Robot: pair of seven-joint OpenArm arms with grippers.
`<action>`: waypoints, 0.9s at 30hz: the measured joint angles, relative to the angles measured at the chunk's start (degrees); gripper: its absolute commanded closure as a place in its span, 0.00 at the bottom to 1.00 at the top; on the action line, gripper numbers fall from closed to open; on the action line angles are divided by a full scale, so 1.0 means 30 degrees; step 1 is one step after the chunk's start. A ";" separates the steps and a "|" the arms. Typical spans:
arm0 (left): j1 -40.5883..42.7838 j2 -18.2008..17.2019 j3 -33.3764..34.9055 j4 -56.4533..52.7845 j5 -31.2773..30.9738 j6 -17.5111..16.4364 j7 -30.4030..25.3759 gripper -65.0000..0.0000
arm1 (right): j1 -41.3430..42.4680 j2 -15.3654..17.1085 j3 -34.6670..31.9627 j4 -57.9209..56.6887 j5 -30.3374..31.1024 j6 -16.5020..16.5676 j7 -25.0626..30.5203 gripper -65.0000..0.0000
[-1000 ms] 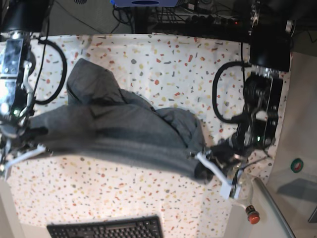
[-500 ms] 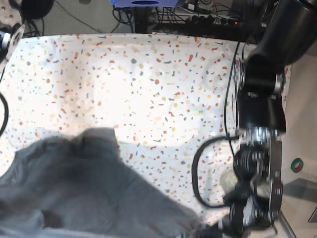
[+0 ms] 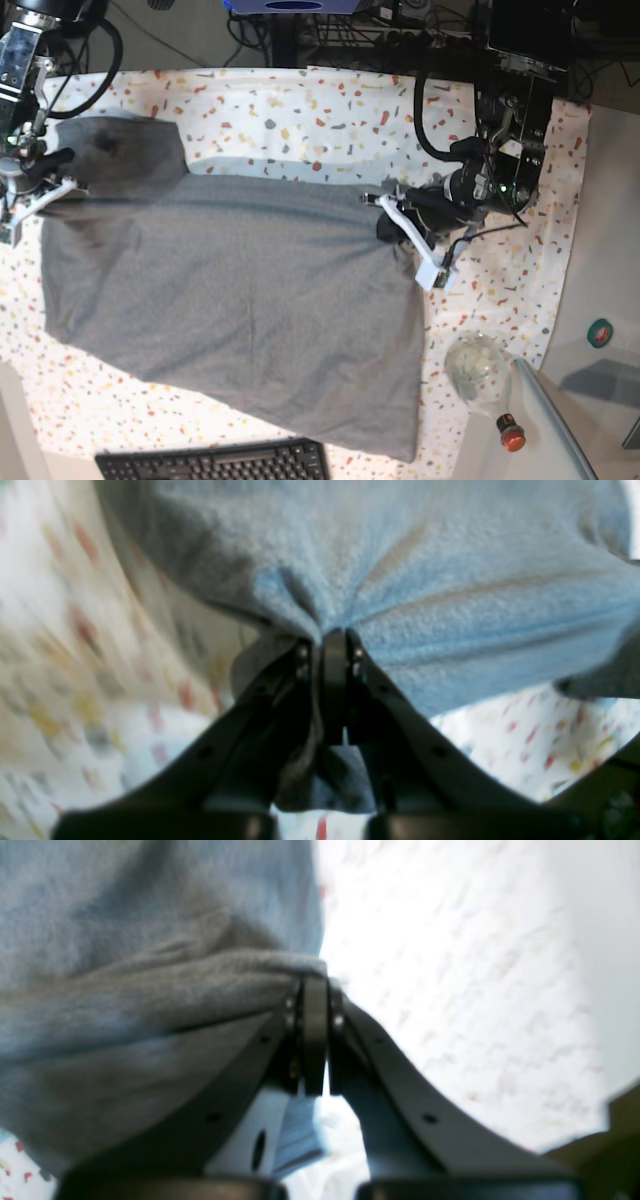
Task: Layout the t-shirt on the table in an organized manner, then fold the t-shirt properly
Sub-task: 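Lift the t-shirt with both grippers and fling it flat onto the table, then regrasp the t-shirt edge with the left gripper, right gripper holding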
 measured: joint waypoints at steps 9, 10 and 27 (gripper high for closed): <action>0.0634 0.0007 0.0219 -0.1603 -0.0007 -0.0007 -0.1552 1.00 | 0.0481 -0.0036 0.0087 -0.1355 -0.0051 -0.0036 0.0109 1.00; 0.0619 0.0007 0.0219 -0.1603 -0.0007 -0.0007 -0.1559 1.00 | 0.0692 -0.0029 0.0080 -0.1705 -0.0058 -0.0036 0.0248 1.00; -0.3701 0.0648 0.6856 -0.5523 0.0342 0.0117 -0.1209 0.04 | 0.1654 0.0532 0.0131 -0.3789 -0.0277 -0.0102 0.0240 1.00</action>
